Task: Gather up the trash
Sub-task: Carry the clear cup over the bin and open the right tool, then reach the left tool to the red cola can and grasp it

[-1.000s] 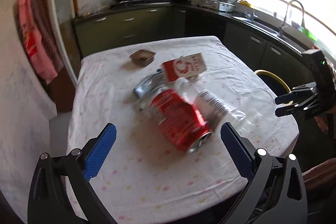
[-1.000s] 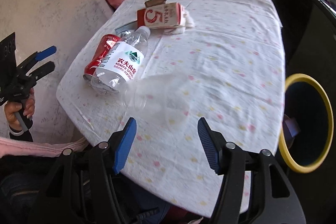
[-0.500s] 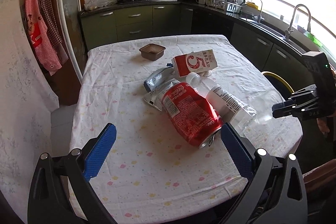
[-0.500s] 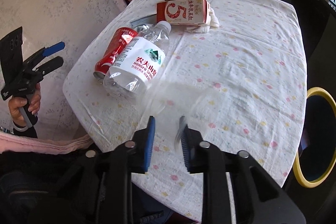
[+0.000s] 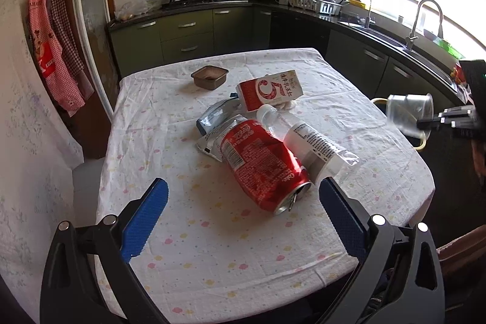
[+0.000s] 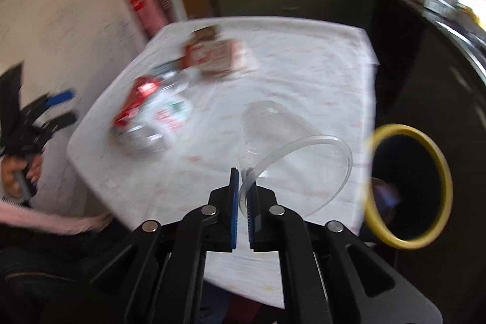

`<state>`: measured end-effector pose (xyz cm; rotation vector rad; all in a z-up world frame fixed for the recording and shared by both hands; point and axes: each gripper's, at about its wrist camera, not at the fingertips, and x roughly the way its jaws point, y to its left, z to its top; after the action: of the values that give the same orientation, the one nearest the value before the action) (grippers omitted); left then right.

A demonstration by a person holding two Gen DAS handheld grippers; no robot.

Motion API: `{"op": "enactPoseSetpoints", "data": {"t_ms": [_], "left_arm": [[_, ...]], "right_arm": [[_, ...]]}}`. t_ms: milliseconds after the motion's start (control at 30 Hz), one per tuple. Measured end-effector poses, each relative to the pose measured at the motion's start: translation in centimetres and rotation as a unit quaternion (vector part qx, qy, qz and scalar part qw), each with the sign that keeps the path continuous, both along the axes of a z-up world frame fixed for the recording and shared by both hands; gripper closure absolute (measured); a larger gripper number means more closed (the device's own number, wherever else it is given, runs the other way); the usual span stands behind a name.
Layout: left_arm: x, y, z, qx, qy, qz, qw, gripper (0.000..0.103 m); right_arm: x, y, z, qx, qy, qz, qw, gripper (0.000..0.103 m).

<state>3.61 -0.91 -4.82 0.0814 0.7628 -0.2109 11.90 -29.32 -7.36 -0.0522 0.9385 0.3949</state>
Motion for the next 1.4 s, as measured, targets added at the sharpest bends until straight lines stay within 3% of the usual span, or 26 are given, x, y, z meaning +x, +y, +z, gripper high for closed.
{"op": "enactPoseSetpoints", "data": {"t_ms": [100, 267, 533, 633, 700, 1000, 1200, 1400], "left_arm": [[0.0, -0.5, -0.1, 0.004, 0.000, -0.004, 1.0000, 0.005], [0.0, -1.4, -0.2, 0.009, 0.003, -0.009, 0.9999, 0.005], [0.4, -2.5, -0.3, 0.021, 0.007, -0.017, 0.9996, 0.005], [0.6, -2.8, -0.4, 0.024, 0.010, -0.018, 0.9995, 0.005], [0.8, -2.9, -0.5, 0.024, 0.012, -0.018, 0.9995, 0.005], [1.6, -3.1, -1.0, 0.030, 0.015, -0.007, 0.9994, 0.005], [3.1, -3.6, -1.3, 0.041, 0.023, 0.002, 0.9989, 0.005], [6.5, -4.3, -2.4, 0.032, 0.073, 0.009, 0.9968, 0.005]], "right_arm": [[1.4, -4.4, -0.9, -0.021, 0.011, -0.069, 0.997, 0.098], [5.0, -10.4, -4.7, -0.060, 0.065, -0.150, 0.985, 0.098], [9.3, -14.5, -8.8, -0.071, 0.122, -0.187, 0.972, 0.097], [9.7, -15.1, -9.2, -0.080, 0.123, -0.202, 0.968, 0.079], [9.4, -15.3, -8.9, -0.091, 0.115, -0.212, 0.966, 0.076], [4.8, -13.0, -6.7, -0.091, 0.072, -0.195, 0.974, 0.069], [4.3, -10.9, -5.9, -0.086, 0.063, -0.168, 0.980, 0.068], [4.6, -9.7, -6.0, -0.083, 0.062, -0.146, 0.984, 0.066]]}}
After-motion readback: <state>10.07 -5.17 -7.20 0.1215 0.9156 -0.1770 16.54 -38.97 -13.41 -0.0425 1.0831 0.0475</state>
